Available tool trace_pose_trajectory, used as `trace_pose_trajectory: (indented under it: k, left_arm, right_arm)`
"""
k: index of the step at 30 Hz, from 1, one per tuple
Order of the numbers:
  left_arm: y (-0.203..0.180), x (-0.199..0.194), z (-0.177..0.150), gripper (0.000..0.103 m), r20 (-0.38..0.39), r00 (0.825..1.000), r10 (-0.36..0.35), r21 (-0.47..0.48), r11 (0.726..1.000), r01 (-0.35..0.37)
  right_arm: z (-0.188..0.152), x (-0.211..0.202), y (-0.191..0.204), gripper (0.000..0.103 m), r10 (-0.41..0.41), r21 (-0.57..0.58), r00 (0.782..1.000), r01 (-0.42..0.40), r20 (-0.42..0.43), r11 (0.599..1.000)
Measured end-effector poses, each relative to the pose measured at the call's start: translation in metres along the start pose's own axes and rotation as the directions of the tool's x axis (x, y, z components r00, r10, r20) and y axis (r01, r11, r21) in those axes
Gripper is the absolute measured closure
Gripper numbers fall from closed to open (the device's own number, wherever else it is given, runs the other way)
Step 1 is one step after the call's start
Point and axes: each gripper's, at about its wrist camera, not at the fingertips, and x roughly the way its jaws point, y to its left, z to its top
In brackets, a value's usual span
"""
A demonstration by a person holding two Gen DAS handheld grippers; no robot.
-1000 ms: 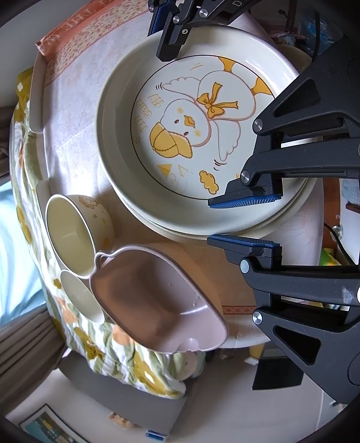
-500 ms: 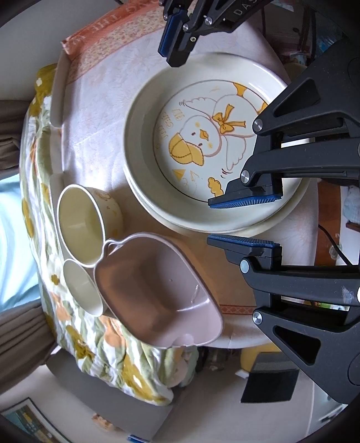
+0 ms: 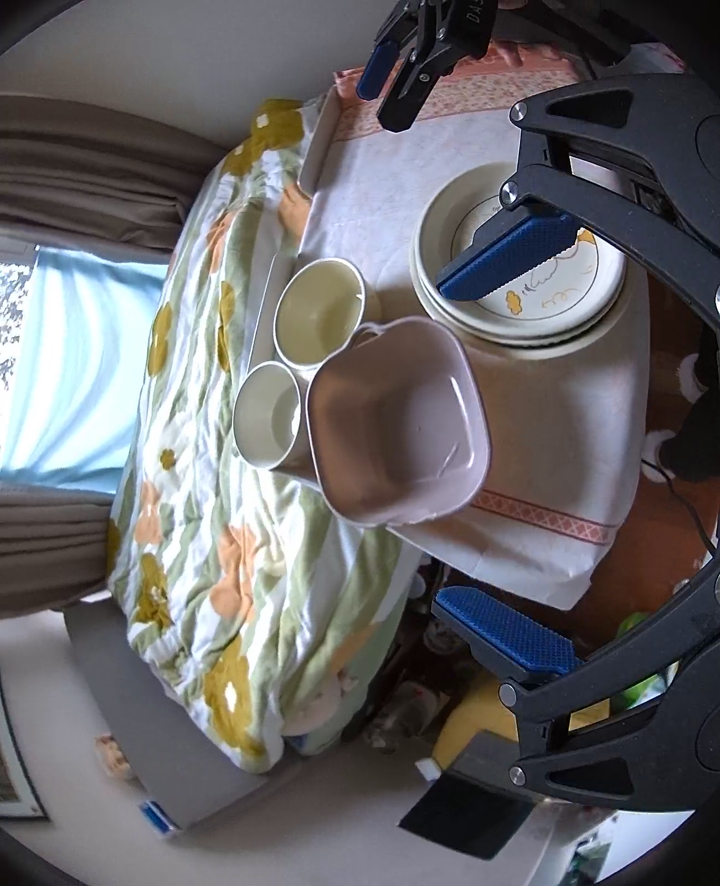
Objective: Organize plates and bowls
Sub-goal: 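Grasp the rim of the pink handled bowl with both grippers, then lift the pink bowl with both grippers and lower it onto the orange runner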
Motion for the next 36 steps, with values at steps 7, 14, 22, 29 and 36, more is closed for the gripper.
trace_pose_trajectory:
  k: [7,14,22,29,36]
  left_arm:
    - [0.06,0.055,-0.004,0.001,-0.084,0.98,-0.183,-0.187,0.968,0.165]
    - [0.073,0.13,-0.002,0.038,-0.209,0.942,-0.264,-0.193,0.955,0.225]
    - [0.072,0.175,0.003,0.066,-0.309,0.906,-0.289,-0.134,0.957,0.259]
    - [0.072,0.187,0.005,0.093,-0.36,0.896,-0.262,-0.089,0.965,0.246]
    - [0.072,0.163,0.018,0.093,-0.328,0.919,-0.22,-0.026,0.974,0.224]
  right_arm:
    - [0.014,0.07,0.038,0.0,0.068,0.022,0.976,-0.065,-0.209,0.998]
    - [0.015,0.146,0.059,0.027,0.109,0.051,0.938,-0.098,-0.328,0.994]
    - [0.009,0.192,0.057,0.071,0.12,0.122,0.908,-0.077,-0.402,0.99]
    - [0.007,0.195,0.058,0.091,0.094,0.113,0.91,-0.052,-0.404,0.992]
    - [0.009,0.18,0.064,0.091,0.097,0.125,0.925,-0.054,-0.367,0.991]
